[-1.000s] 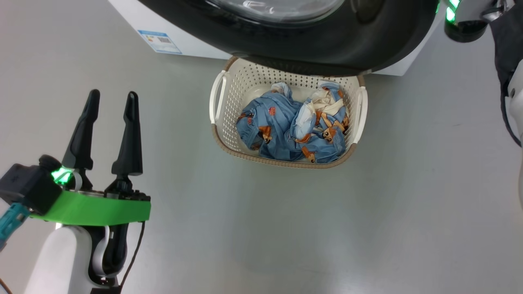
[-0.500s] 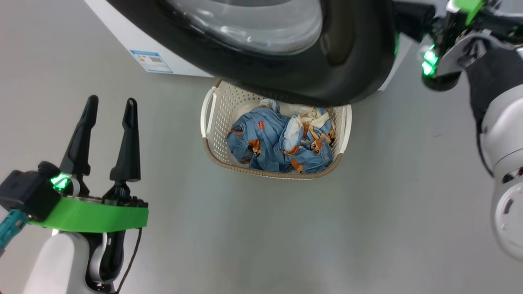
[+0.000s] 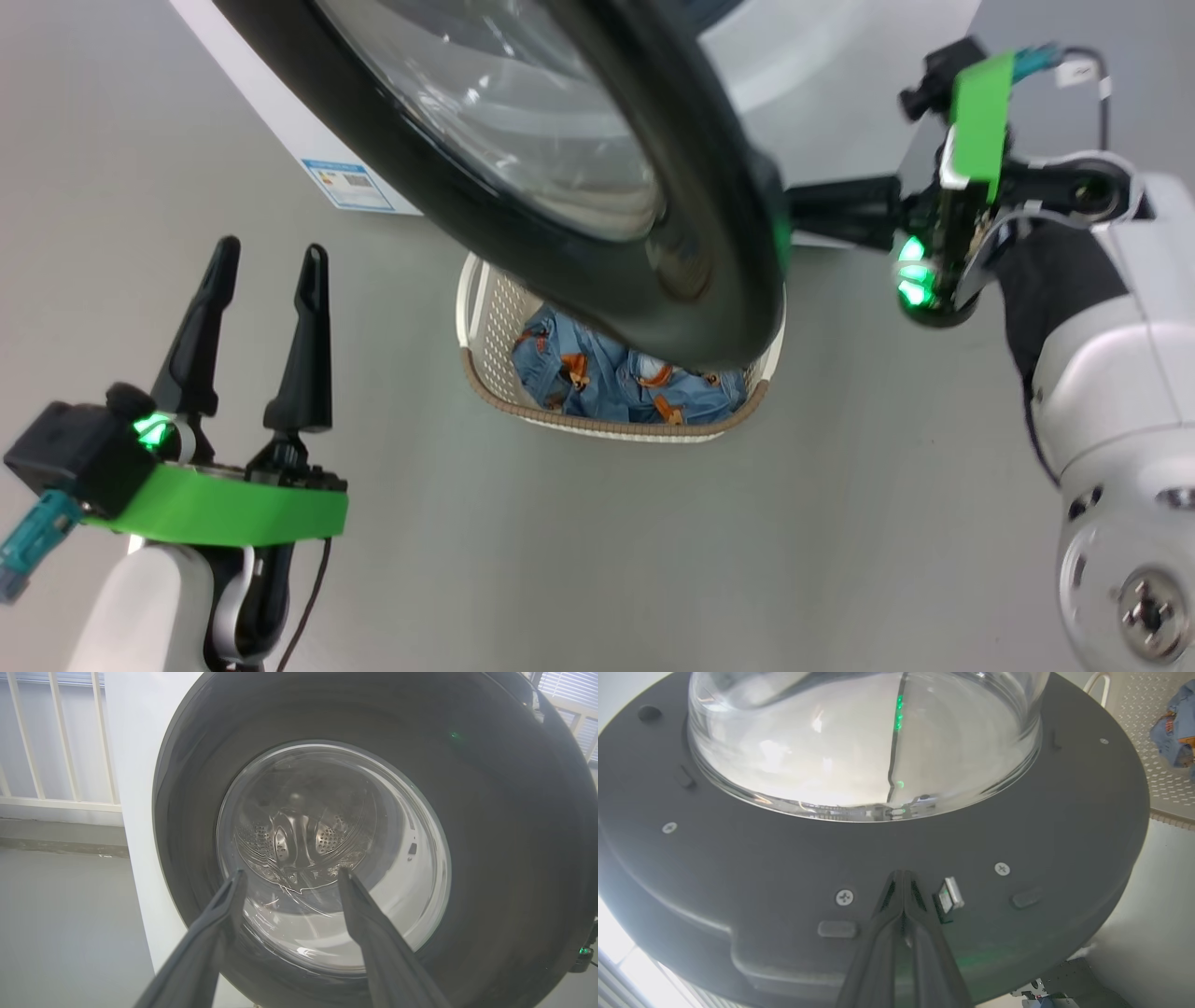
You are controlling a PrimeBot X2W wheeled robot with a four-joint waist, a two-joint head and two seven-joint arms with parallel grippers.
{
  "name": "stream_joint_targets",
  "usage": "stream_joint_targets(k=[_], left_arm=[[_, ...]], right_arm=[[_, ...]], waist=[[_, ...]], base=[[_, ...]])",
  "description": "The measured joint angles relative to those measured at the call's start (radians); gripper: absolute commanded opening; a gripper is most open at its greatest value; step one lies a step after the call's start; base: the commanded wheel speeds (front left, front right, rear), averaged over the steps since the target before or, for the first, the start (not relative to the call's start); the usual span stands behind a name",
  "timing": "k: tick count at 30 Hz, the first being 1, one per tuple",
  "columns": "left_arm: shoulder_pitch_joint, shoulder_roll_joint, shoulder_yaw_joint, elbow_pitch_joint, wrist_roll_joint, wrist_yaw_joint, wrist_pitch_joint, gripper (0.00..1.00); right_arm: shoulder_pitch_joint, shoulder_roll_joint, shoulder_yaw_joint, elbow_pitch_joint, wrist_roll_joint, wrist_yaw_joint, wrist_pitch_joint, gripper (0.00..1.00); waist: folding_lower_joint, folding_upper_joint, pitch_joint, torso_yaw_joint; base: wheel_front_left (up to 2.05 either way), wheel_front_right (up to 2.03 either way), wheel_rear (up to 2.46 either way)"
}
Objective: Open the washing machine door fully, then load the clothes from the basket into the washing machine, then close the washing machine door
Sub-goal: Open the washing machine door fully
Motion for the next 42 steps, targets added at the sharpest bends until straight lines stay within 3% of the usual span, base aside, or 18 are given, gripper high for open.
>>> stream_joint_targets(k=[2, 9, 16, 23, 34, 42], left_arm=[[0.006, 0.002, -0.002, 0.000, 0.000, 0.000, 0.000, 1.00], [0.036, 0.007, -0.015, 0.003, 0.000, 0.000, 0.000, 1.00], [0.041, 0.008, -0.017, 0.006, 0.000, 0.000, 0.000, 1.00], [0.053, 0.008, -0.015, 0.009, 0.000, 0.000, 0.000, 1.00], [0.055, 0.006, 0.001, 0.018, 0.000, 0.000, 0.000, 1.00], [0.063, 0.007, 0.009, 0.028, 0.007, 0.000, 0.000, 1.00]], right_arm=[[0.032, 0.002, 0.057, -0.022, 0.069, 0.000, 0.021, 0.00], [0.226, 0.000, 0.396, -0.185, 0.413, 0.000, -0.008, 0.00], [0.389, 0.001, 0.696, -0.365, 0.634, 0.000, -0.200, 0.00], [0.435, -0.002, 0.929, -0.448, 0.792, 0.000, -0.372, 0.00], [0.407, -0.007, 1.076, -0.462, 0.930, 0.000, -0.491, 0.00], [0.398, -0.057, 1.133, -0.522, 1.011, 0.000, -0.568, 0.00]], waist=[[0.0000, 0.0000, -0.011, 0.002], [0.0000, 0.0000, -0.050, 0.015], [0.0000, 0.0000, -0.074, 0.029], [0.0000, 0.0000, -0.078, 0.040], [0.0000, 0.0000, -0.082, 0.035], [0.0000, 0.0000, -0.100, 0.016]], base=[[0.00, 0.00, 0.00], [0.00, 0.00, 0.00], [0.00, 0.00, 0.00], [0.00, 0.00, 0.00], [0.00, 0.00, 0.00], [0.00, 0.00, 0.00]])
